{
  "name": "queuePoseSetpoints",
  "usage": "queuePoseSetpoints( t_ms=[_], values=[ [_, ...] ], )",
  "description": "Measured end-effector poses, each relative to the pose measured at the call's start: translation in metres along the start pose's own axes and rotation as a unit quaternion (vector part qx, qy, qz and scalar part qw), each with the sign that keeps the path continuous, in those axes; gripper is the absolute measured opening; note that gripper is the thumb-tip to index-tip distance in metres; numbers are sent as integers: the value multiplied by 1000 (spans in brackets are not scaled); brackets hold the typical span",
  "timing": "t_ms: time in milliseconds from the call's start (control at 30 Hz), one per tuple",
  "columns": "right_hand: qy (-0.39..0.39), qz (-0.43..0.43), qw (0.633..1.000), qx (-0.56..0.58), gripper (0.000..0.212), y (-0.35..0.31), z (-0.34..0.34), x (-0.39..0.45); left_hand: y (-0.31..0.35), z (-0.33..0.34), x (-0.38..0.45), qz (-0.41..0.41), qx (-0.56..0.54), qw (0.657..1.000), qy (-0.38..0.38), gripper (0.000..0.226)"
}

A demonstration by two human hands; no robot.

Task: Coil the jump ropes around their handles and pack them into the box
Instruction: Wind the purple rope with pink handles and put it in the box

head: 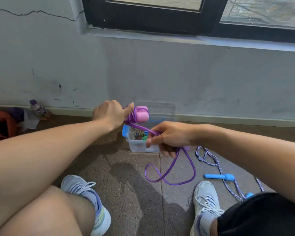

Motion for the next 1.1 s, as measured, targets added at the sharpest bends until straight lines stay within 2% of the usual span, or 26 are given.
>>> queuePoseSetpoints(
  t_ms=[100,167,300,400,467,533,600,633,700,733,867,967,1100],
  values=[
    [142,-50,981,-126,22,2,-33,-4,-1,5,-4,141,32,988,-51,78],
    [213,-80,969,-91,23,14,-50,-9,5,3,-9,204,12,975,-91,76],
    [254,-102,961,26,25,26,-59,-22,33,-9,-28,305,-70,944,-109,75],
    [257,-106,957,79,15,32,-61,-27,54,-15,-48,361,-127,915,-131,70],
    [245,-106,954,134,11,36,-58,-27,62,-19,-56,378,-164,902,-126,79],
    [233,-107,946,197,17,41,-55,-22,64,-22,-59,366,-216,899,-107,93],
    [227,-117,942,216,15,46,-49,-14,65,-28,-61,326,-286,897,-84,93],
    [227,-117,941,222,18,48,-46,-9,66,-30,-63,289,-325,897,-77,92],
    [222,-90,947,216,40,44,-34,0,71,-32,-61,190,-388,900,-60,87],
    [209,-73,956,192,41,39,-26,4,73,-31,-58,142,-397,906,-44,83],
    [143,-22,982,125,17,17,12,19,70,-21,-43,22,-325,946,3,90],
    [121,7,986,116,17,6,19,20,54,-12,-32,-20,-257,966,4,93],
    [70,29,996,40,22,-8,28,14,42,-5,-24,-44,-198,979,-15,99]
  ],
)
Point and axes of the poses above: each hand's wrist, its own x-axis towards the middle knuckle, its own z-axis out of the palm, y = z × x, the point moved 3 cm from there along x, towards the middle knuckle, and after that the axes turned 11 degrees about -z, right-handed, at the moved point
